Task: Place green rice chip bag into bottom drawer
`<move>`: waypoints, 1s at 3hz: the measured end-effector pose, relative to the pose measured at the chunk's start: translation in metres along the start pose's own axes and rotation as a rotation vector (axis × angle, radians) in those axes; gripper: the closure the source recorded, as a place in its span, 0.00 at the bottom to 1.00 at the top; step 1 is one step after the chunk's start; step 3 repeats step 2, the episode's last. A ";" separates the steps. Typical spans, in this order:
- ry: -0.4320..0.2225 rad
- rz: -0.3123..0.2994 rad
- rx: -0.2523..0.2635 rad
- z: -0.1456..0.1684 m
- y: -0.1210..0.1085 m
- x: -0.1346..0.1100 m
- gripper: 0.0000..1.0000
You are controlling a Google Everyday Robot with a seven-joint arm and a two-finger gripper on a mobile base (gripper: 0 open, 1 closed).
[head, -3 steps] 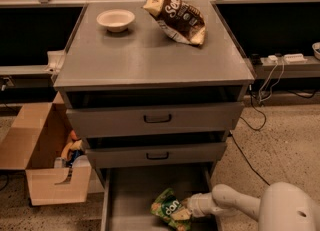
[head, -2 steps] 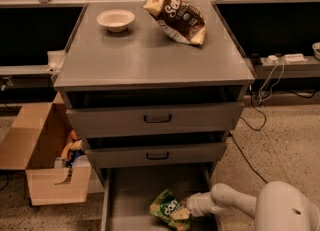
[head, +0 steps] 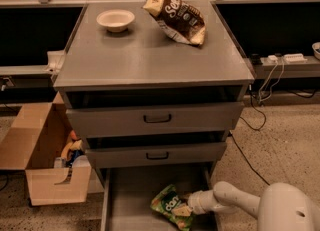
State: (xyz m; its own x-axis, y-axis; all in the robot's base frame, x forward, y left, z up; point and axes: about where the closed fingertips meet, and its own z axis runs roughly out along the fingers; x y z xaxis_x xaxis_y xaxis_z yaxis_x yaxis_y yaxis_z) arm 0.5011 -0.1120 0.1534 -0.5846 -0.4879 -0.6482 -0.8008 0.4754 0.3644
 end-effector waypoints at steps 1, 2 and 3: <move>-0.063 -0.054 -0.005 -0.026 0.000 -0.023 0.00; -0.173 -0.102 -0.021 -0.064 0.010 -0.049 0.00; -0.173 -0.102 -0.021 -0.064 0.010 -0.049 0.00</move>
Offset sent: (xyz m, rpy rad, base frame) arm 0.0013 -0.0798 0.1722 0.3228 -0.3015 -0.0460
